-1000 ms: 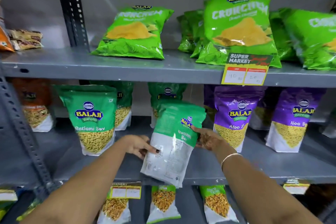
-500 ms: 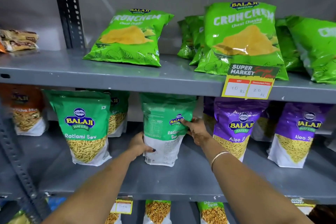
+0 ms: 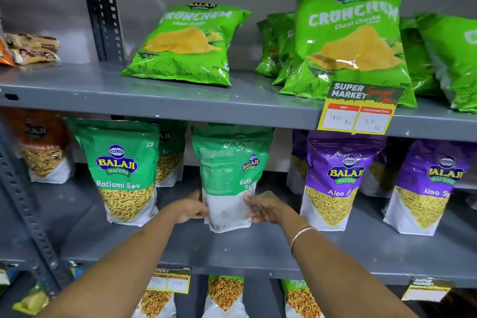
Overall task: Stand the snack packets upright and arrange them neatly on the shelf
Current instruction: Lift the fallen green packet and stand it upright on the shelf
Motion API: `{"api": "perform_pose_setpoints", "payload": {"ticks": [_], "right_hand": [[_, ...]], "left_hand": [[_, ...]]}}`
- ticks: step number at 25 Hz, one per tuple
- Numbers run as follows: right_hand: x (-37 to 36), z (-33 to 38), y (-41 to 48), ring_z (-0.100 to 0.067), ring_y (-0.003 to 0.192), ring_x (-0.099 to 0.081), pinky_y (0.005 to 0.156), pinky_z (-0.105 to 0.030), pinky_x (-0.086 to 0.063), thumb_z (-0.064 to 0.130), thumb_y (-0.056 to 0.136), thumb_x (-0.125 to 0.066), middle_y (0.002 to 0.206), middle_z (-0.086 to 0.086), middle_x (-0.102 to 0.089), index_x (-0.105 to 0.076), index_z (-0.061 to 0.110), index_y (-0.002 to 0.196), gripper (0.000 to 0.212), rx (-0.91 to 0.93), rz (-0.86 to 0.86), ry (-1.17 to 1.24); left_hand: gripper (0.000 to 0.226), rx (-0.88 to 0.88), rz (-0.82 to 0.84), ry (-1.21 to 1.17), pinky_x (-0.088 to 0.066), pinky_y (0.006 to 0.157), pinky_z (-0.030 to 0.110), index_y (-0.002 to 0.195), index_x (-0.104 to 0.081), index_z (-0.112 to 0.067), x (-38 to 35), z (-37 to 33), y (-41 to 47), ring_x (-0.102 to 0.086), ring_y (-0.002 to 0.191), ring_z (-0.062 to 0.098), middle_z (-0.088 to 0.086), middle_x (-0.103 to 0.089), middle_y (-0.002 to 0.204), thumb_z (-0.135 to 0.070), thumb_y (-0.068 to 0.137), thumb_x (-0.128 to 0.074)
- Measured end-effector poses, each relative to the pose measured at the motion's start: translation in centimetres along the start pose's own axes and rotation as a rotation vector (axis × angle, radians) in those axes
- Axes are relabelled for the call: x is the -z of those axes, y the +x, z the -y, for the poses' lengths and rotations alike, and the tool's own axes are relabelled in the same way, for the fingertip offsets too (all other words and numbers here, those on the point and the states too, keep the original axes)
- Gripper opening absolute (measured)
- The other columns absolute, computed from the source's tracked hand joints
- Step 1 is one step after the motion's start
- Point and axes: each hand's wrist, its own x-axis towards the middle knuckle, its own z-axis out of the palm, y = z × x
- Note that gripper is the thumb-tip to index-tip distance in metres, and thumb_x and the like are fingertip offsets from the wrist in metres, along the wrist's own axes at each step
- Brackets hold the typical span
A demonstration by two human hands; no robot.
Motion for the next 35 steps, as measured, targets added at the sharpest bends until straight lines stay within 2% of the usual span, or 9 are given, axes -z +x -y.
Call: {"api": "perform_pose_setpoints", "payload": {"ticks": [2,4,5,8,12,17,22,29,35], "right_hand": [[-0.2,0.5,-0.2,-0.014,0.058,-0.051,0.056,-0.027,-0.044,0.013,0.089,-0.056,0.073,-0.006,-0.051,-0.052,0.011,0.078,0.012,0.05,-0.034,0.015],[0.1,0.6,-0.3,-0.014,0.068,-0.05,0.058,-0.027,-0.043,0.002,0.088,-0.054,0.088,-0.006,-0.051,-0.054,0.011,0.097,0.012,0.05,-0.052,-0.03],[0.3,0.4,-0.2,-0.015,0.079,-0.052,0.061,-0.028,-0.046,0.0,0.085,-0.057,0.101,-0.004,-0.048,-0.051,0.013,0.117,0.036,0.055,-0.023,-0.068],[0.1,-0.1,-0.9,-0.019,0.112,-0.048,0.076,-0.032,-0.051,0.002,0.075,-0.07,0.123,0.001,-0.047,-0.024,0.029,0.141,0.085,0.09,0.146,-0.173],[-1.0,-0.5,-0.5,-0.018,0.12,-0.043,0.084,-0.027,-0.045,0.012,0.069,-0.079,0.146,-0.007,-0.035,-0.007,0.016,0.142,0.102,0.18,0.095,-0.171],[-1.5,-1.7,0.6,-0.016,0.11,-0.047,0.094,-0.03,-0.044,0.001,0.063,-0.081,0.122,-0.006,-0.044,-0.024,0.012,0.109,0.074,0.305,-0.022,-0.163],[1.1,-1.5,1.4,-0.024,0.116,-0.049,0.088,-0.031,-0.048,0.007,0.055,-0.083,0.132,-0.017,-0.052,-0.042,0.01,0.134,0.089,0.378,-0.076,-0.196],[2.8,-1.2,2.6,-0.036,0.121,-0.054,0.105,-0.05,-0.043,-0.013,0.059,-0.077,0.13,-0.021,-0.056,-0.039,-0.001,0.128,0.08,0.308,-0.057,-0.02],[3.8,-1.8,5.7,-0.028,0.103,-0.064,0.093,-0.044,-0.053,0.026,0.035,-0.09,0.114,-0.013,-0.066,-0.047,0.006,0.12,0.097,0.266,-0.002,-0.133]], "left_hand": [[0.031,0.068,0.07,-0.012,-0.049,0.072,0.022,0.111,-0.05,-0.01,0.8,0.0,-0.5,-0.057,0.074,0.012,0.002,-0.06,0.085,0.009,0.087,-0.045],[0.01,0.095,0.071,-0.044,-0.048,0.082,0.028,0.096,-0.054,-0.009,1.3,0.1,-0.9,-0.058,0.081,0.017,0.006,-0.06,0.092,-0.004,0.093,-0.047],[0.005,0.092,0.058,-0.047,-0.045,0.089,0.031,0.095,-0.055,-0.009,1.3,0.1,-0.9,-0.056,0.091,0.02,0.008,-0.06,0.101,-0.01,0.092,-0.051],[0.033,0.037,0.002,0.007,-0.036,0.104,0.036,0.113,-0.051,-0.009,0.5,0.1,-0.9,-0.04,0.126,0.021,0.008,-0.048,0.134,-0.019,0.085,-0.063],[0.092,-0.062,-0.066,-0.088,-0.027,0.112,0.045,0.149,-0.009,-0.023,-1.3,-0.3,0.2,-0.03,0.141,0.023,0.004,-0.031,0.153,-0.017,0.08,-0.069],[0.094,-0.083,-0.122,-0.019,-0.045,0.087,0.035,0.144,-0.019,-0.024,-2.4,-0.6,1.1,-0.044,0.131,0.024,0.006,-0.039,0.147,-0.031,0.07,-0.076],[0.05,-0.124,-0.353,0.11,-0.04,0.078,0.026,0.102,-0.044,-0.012,-1.9,-0.6,1.4,-0.048,0.103,0.018,0.009,-0.052,0.118,-0.022,0.067,-0.08],[0.062,-0.113,-0.464,0.108,-0.045,0.096,0.037,0.129,-0.044,-0.005,-3.2,-1.1,1.3,-0.055,0.117,0.031,0.019,-0.058,0.128,-0.014,0.075,-0.074],[0.061,-0.057,-0.577,0.181,-0.047,0.094,0.038,0.12,-0.045,-0.003,-4.4,-1.4,1.2,-0.052,0.119,0.031,0.016,-0.055,0.131,-0.024,0.072,-0.075]]}}
